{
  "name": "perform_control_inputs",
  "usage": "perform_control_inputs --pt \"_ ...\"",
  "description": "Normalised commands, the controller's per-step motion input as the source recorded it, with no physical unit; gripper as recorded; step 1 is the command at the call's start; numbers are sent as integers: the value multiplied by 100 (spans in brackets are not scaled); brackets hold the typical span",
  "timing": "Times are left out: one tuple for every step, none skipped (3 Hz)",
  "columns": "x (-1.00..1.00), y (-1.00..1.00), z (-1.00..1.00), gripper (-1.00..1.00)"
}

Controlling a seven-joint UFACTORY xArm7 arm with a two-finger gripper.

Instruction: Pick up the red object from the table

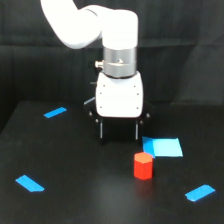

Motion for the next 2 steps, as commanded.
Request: perform_control_inputs --pt "72 -76 -14 100" --pt "34 -71 3 98"
